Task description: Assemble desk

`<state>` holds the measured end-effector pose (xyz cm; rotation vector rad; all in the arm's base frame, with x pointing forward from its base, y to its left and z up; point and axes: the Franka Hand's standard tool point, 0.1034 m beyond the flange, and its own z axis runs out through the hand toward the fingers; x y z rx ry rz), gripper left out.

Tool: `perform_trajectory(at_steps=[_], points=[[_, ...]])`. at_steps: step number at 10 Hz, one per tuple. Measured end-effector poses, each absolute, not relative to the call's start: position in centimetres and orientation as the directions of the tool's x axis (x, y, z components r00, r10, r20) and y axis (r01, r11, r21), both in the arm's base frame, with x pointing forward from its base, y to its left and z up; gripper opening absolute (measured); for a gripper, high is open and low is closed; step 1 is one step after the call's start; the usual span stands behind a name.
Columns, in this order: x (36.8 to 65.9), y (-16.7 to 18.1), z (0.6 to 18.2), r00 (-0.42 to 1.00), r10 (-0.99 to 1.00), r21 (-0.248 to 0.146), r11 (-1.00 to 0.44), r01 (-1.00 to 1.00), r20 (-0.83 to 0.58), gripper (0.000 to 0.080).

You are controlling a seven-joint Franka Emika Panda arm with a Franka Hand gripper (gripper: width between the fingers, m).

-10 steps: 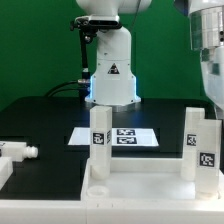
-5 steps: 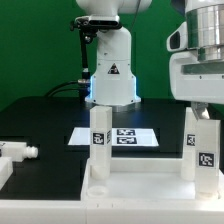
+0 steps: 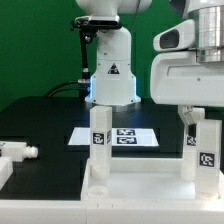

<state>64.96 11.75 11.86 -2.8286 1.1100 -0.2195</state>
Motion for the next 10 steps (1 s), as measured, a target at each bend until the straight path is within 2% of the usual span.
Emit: perform_trajectory(at_steps=[2, 4, 5, 6, 7, 8, 10], points=[[64.8, 11.6, 11.8, 0.692, -0.716, -0.139, -0.697, -0.703, 0.089, 0.0311], [64.2, 11.5, 11.7, 0.41, -0.912, -0.149, -0.409, -0.9, 0.029, 0.0311], [63.7, 11.4, 11.5, 0.277, -0.961, -0.167, -0.273, -0.947, -0.001, 0.0303], [63.5, 11.2, 11.5, 0.08, -0.995, -0.186, -0.068, -0.98, -0.059, 0.0297], [63.4, 11.1, 11.5, -0.078, -0.991, -0.191, 0.098, -0.977, -0.111, 0.0297], [63.4, 11.3, 11.5, -0.169, -0.976, -0.179, 0.193, -0.965, -0.137, 0.0296], [63.4, 11.3, 11.5, -0.128, -0.983, -0.183, 0.15, -0.972, -0.128, 0.0295]])
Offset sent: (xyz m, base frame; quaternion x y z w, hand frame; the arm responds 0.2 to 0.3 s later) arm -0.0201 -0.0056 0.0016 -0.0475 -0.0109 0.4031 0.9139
